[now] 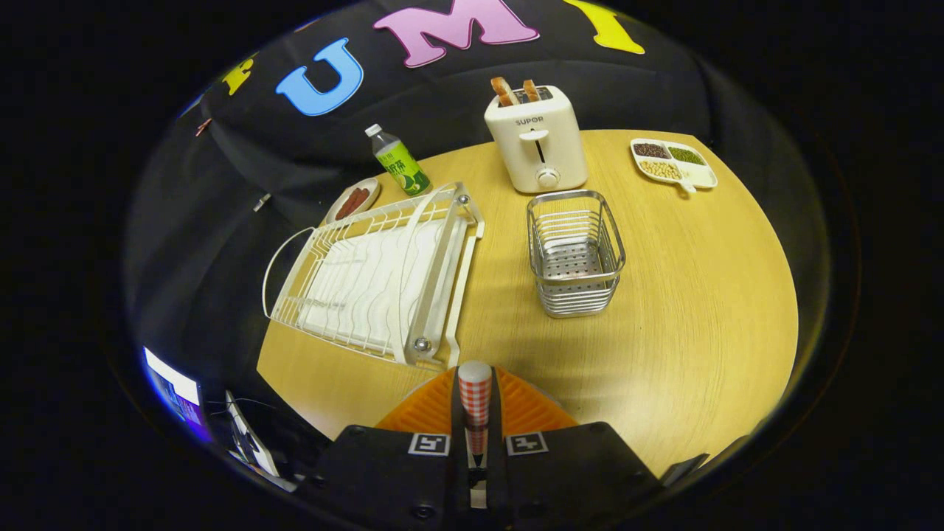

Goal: Take the plate from the dish rack, then take the spoon from the basket and place it into the plate.

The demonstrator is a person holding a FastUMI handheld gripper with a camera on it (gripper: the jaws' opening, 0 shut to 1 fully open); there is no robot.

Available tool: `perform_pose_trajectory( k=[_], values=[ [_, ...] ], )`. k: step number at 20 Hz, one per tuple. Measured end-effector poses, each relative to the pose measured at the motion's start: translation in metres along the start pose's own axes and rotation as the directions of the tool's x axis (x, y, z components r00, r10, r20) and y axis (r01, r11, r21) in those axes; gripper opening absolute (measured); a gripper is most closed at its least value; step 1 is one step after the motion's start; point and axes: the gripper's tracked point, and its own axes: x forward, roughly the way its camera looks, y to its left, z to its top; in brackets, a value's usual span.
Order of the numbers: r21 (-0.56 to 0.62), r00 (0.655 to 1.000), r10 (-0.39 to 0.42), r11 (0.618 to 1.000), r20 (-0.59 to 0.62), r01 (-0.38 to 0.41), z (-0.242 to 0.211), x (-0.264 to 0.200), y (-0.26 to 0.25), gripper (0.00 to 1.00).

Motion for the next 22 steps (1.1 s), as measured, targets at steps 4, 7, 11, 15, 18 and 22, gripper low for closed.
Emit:
perform_pose_trajectory(
  k=[4,7,11,15,18,22],
  values=[
    [0.004,0.999,-0.005,1.000,-0.043,0.006,-0.023,0.011,0.003,0.14],
    [0.008,0.999,-0.007,1.000,-0.047,0.008,-0.026,0.012,0.003,0.16],
    [0.014,1.000,-0.001,1.000,-0.019,0.002,-0.019,0.006,0.007,0.32],
    [-0.064,0.998,-0.018,0.998,0.055,0.021,-0.005,-0.011,0.005,0.81],
    [-0.127,0.987,-0.001,0.992,0.161,0.022,0.014,-0.037,0.015,0.99],
    [-0.217,0.939,0.032,0.975,0.343,0.046,0.057,-0.083,0.035,0.99]
  ],
)
